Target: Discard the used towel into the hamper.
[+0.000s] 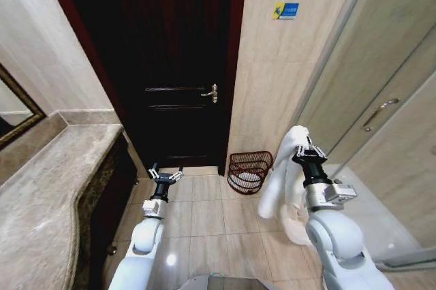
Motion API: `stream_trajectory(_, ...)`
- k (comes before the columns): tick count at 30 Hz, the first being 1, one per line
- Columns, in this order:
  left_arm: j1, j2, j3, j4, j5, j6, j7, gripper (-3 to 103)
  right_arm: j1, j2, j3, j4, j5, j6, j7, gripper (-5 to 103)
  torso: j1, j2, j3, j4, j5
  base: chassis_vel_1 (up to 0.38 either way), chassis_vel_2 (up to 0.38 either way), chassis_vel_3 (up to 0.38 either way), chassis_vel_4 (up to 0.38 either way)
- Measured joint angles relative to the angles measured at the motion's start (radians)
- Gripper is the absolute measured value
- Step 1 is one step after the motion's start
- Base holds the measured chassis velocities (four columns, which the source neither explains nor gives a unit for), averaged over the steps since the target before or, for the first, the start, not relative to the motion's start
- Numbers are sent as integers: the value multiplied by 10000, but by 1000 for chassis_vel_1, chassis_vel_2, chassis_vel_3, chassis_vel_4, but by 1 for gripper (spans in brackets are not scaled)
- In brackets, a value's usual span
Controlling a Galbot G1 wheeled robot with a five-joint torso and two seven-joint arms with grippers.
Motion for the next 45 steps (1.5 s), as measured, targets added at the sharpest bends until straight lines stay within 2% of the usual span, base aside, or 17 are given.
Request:
stream_trajectory(5, -16, -39, 48, 114, 202, -191, -102, 100, 1095, -867, 218, -147, 1197, -401, 233, 3, 0, 0, 0, -2, -2, 0, 0, 0, 0)
stream_trajectory(7, 21, -30, 66, 142, 436, -238, -150, 100, 2248, -1573, 283, -692, 2050, -495, 351, 3, 1, 0, 0, 1, 1, 0, 0, 0, 0)
stream_trajectory(10, 54, -22, 70, 141, 490, -220, -168, 100, 2928, -1981, 262, -1127, 2425, -527, 378, 3, 1, 0, 0, 1, -1, 0, 0, 0, 0)
stream_trajectory(13, 131, 82, 80, 254, 525, -78, -177, 100, 4592, -3175, -14, -2232, 3353, -564, 428, 3, 1, -1, 2, -1, 7, 0, 0, 0, 0)
stream_trajectory(15, 135, 95, 88, 301, 524, -38, -176, 100, 4983, -3422, -100, -2433, 3533, -569, 448, 3, 2, -1, 2, 0, 8, 0, 0, 0, 0)
stream_trajectory(19, 78, 99, 91, 480, 465, 175, -180, 100, 7940, -4891, -1039, -3797, 4640, -681, 449, 3, 2, 0, 0, 1, -8, 0, 0, 0, 0)
stream_trajectory(20, 78, 99, 91, 480, 465, 175, -180, 100, 7940, -4891, -1039, -3797, 4640, -681, 449, 3, 2, 0, 0, 1, -8, 0, 0, 0, 0)
stream_trajectory(23, 103, 85, 18, 148, 237, 468, -226, 100, 10459, -5703, -1991, -4902, 5736, -1058, 323, 3, 5, -1, 1, 2, -3, 0, 0, 0, 0)
stream_trajectory(26, 176, 14, -36, 13, 180, 517, -293, 100, 11671, -6053, -2586, -5510, 6253, -1189, 131, 3, 0, 0, -1, -3, -6, 0, 0, 0, 0)
stream_trajectory(31, 403, -141, -145, -90, 210, 429, -408, 100, 13197, -6122, -3667, -6107, 6812, -1337, 101, 3, 1, -1, 1, -6, 8, 0, 0, 0, 0)
stream_trajectory(33, 666, -32, -212, -304, 59, 439, -484, 100, 14712, -5727, -4624, -6515, 7066, -1470, 415, 3, 0, -1, 0, -2, -6, 0, 0, 0, 0)
stream_trajectory(37, 784, 158, -354, -436, -69, 457, -534, 100, 16166, -5069, -5526, -7147, 7410, -1631, 1010, 3, -1, 0, -1, 2, -9, 0, 0, 0, 0)
stream_trajectory(38, 747, 289, -501, -563, -246, 545, -647, 100, 17398, -4271, -6257, -8132, 7694, -1711, 1459, 3, 0, -1, 0, 3, -1, 0, 0, 0, 0)
stream_trajectory(39, 732, 298, -509, -576, -268, 562, -667, 100, 17618, -4099, -6366, -8370, 7699, -1712, 1499, 3, 0, -1, 1, 3, -1, 0, 0, 0, 0)
stream_trajectory(40, 662, 322, -536, -648, -366, 642, -738, 100, 18430, -3444, -6720, -9335, 7620, -1678, 1557, 3, 1, -1, 1, 5, -9, 0, 0, 0, 0)
stream_trajectory(41, 662, 322, -536, -648, -366, 642, -738, 100, 18430, -3444, -6720, -9335, 7620, -1678, 1557, 3, 1, -1, 1, 5, -9, 0, 0, 0, 0)
stream_trajectory(45, 599, 314, -514, -727, -419, 699, -782, 100, 19509, -2384, -7071, -11013, 7176, -1543, 1367, 3, 2, -1, 1, 4, -8, 0, 0, 0, 0)
